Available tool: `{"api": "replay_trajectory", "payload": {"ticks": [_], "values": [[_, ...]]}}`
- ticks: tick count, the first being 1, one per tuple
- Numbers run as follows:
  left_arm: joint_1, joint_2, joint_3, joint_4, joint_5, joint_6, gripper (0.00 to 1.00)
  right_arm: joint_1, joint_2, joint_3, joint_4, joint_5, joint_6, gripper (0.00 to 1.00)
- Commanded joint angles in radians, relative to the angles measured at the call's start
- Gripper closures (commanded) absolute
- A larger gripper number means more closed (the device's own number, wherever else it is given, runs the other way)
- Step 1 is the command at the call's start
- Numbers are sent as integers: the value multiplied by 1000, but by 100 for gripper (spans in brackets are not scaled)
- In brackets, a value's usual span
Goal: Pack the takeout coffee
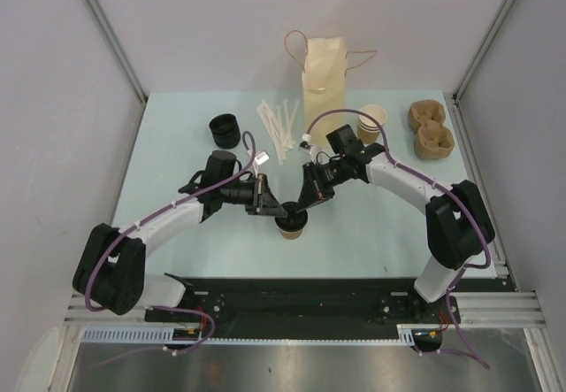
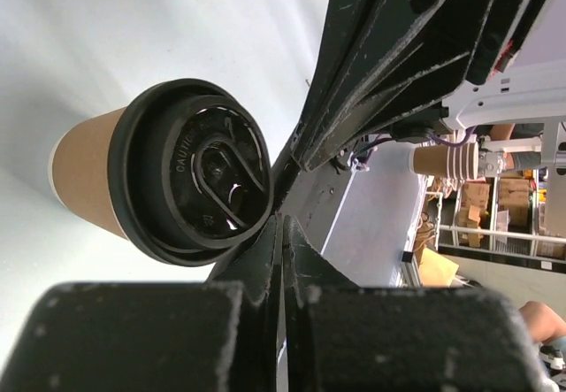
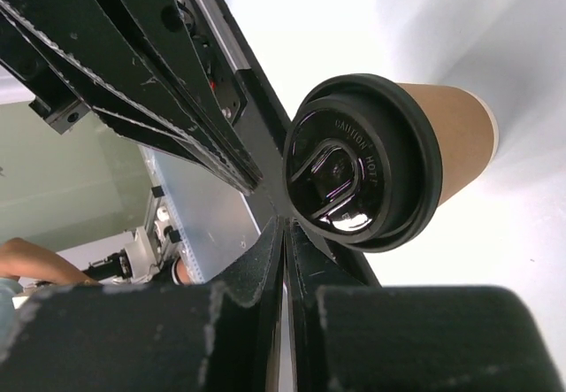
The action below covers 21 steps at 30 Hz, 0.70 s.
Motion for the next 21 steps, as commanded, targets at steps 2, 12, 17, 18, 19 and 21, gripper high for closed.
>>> {"api": "replay_trajectory", "payload": {"ticks": [2,12,17,18,19,21], "values": [[-10,26,15,15,-3,30,100,16,30,-10,37,-33,20,94],[-12,51,-36,-5,-58,42,100,24,105,-15,42,-39,27,95],[-10,57,-43,-19,-84,56,100,22,123,-15,39,-41,23,95],[-10,59,-39,-19,-89,57,100,21,126,-15,39,-39,23,95],[-10,60,-36,-20,-90,57,100,19,131,-18,36,-35,18,95],[-12,68,-33,-19,-92,57,100,15,145,-19,34,-28,12,96]]}}
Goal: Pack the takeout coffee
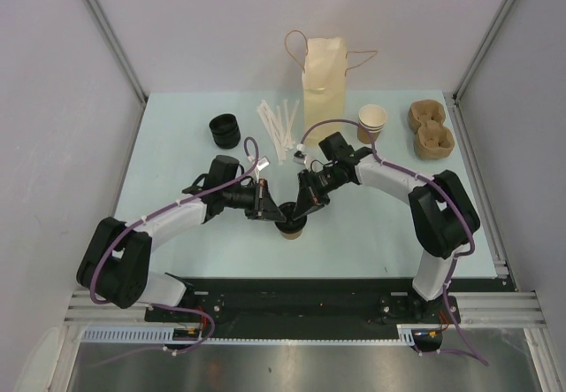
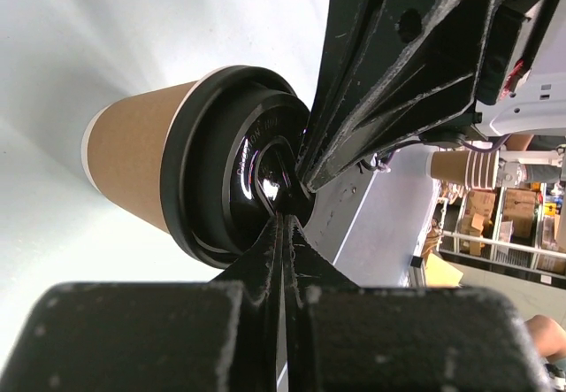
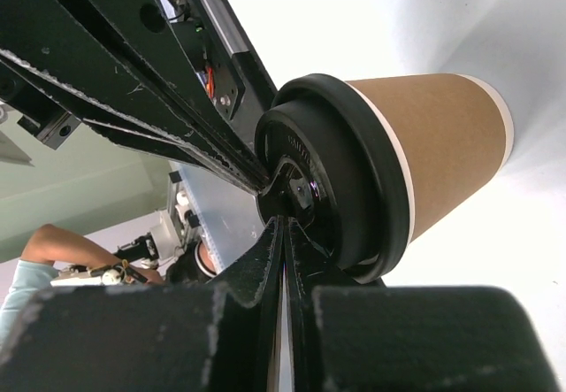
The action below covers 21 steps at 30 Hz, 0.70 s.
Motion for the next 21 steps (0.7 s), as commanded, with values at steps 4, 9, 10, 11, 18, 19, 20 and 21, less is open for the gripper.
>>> {"api": "replay_trajectory", "payload": {"ticks": [4,9,10,11,18,19,20,21], "values": [[-5,26,-2,-23,-54,48,100,-14,57,-15,10,17,-18,97],[-5,29,-8,-27,-71,51,100,-13,71,-20,9,36,-21,98],[-7,29,-8,-27,-76,53,100,-13,77,-22,9,42,-21,98],[-7,30,-10,-29,-76,53,100,-13,79,-23,7,46,-19,99],[-5,36,-28,-26,-91,48,100,-14,111,-29,13,71,-16,100],[-7,39,-27,-24,-93,47,100,-16,116,-29,13,70,-15,100],[-5,44,-27,-23,-93,45,100,-16,125,-29,13,70,-15,100],[-7,45,-24,-23,-93,45,100,-16,129,-29,15,68,-13,100]]}}
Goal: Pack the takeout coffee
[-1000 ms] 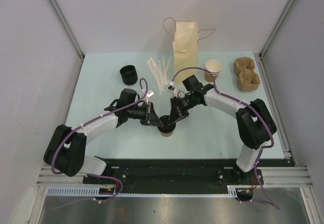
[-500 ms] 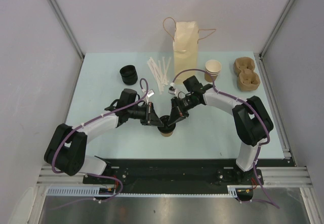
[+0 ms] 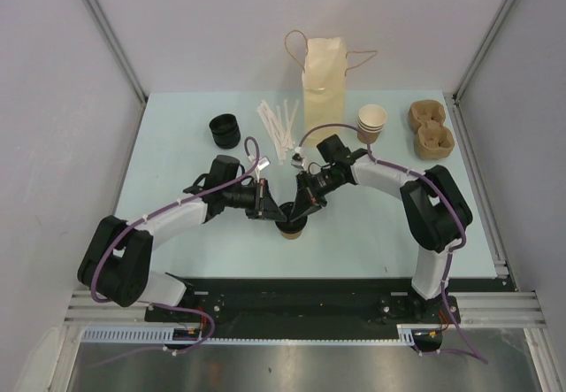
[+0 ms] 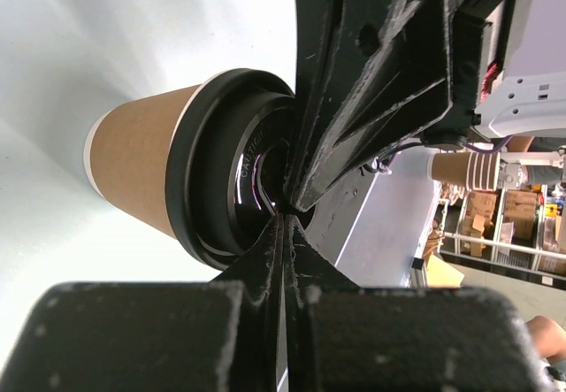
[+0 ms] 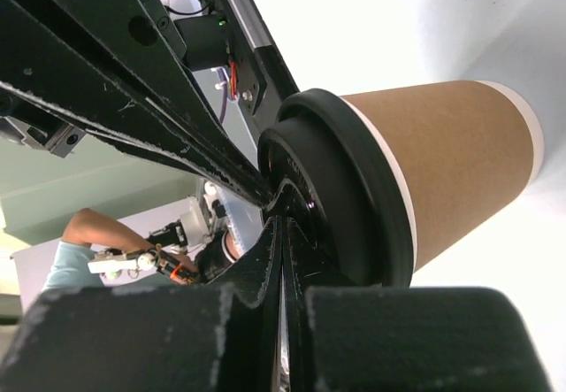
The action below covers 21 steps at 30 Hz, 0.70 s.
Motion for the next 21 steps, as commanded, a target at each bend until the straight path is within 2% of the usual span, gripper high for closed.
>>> {"api": "replay_trajectory", "payload": {"ticks": [1,21], "values": [[-5,40,-24,-34,-81,46,100,-3,69,-29,-13,145,-38,100],[-2,126,-7,-57,-106,51,100,-29,160,-31,8,114,-12,100]]}}
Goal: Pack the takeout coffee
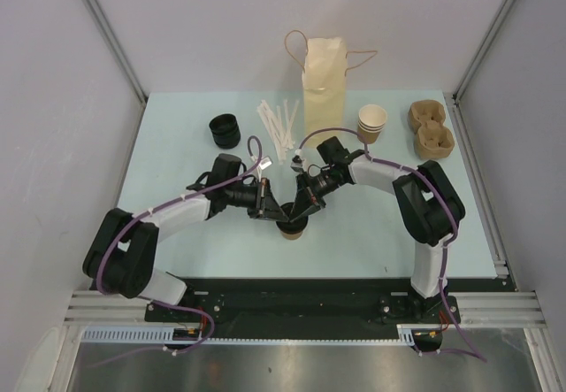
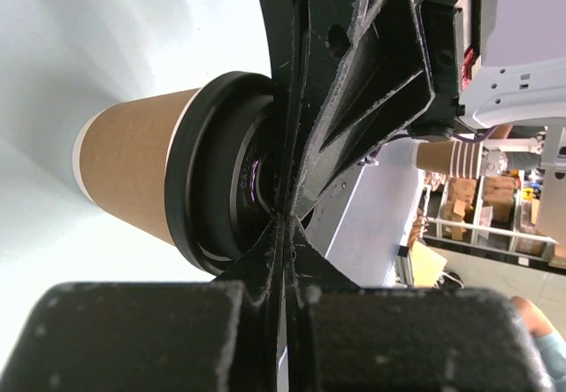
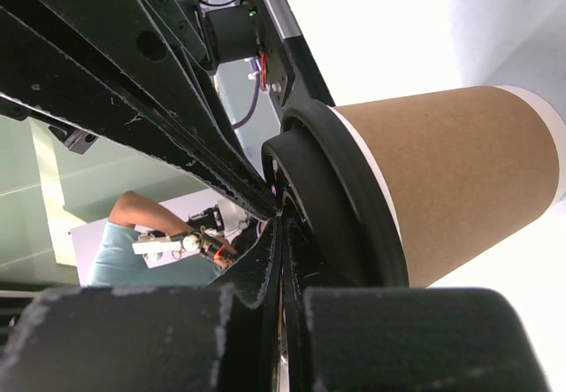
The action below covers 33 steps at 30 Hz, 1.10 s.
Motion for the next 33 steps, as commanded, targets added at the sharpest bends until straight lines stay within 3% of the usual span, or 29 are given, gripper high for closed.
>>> {"api": "replay_trajectory", "payload": {"ticks": [1,27,33], "values": [[-8,83,-18,-76,-161,57,100,-17,96,-34,-20,226,-52,100],[9,175,9,-98,-178,80,100,-23,107,-36,0,189,-49,100],[-8,129,74,-55,-61,41,100,-12,19,-28,55,120,-21,100]]}}
